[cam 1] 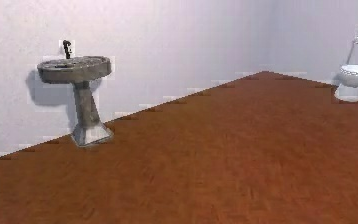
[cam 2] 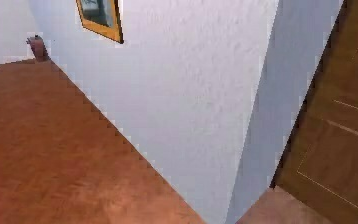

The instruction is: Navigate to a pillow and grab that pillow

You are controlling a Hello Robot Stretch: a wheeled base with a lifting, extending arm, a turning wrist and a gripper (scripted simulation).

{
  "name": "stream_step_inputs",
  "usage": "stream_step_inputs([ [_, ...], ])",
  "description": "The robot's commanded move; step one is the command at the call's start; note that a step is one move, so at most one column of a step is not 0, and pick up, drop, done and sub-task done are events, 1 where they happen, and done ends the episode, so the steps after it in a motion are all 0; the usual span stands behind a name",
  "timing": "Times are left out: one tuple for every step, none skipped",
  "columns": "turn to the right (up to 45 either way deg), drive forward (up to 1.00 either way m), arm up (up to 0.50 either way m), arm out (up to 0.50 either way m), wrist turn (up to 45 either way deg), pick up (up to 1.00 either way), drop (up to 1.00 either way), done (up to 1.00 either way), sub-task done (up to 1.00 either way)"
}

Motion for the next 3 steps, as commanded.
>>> stream_step_inputs([
  [-36.0, 0.00, 0.00, 0.00, 0.0, 0.00, 0.00, 0.00, 0.00],
  [0.0, 0.45, 0.00, 0.00, 0.0, 0.00, 0.00, 0.00, 0.00],
  [-45.0, 0.00, 0.00, 0.00, 0.0, 0.00, 0.00, 0.00, 0.00],
])
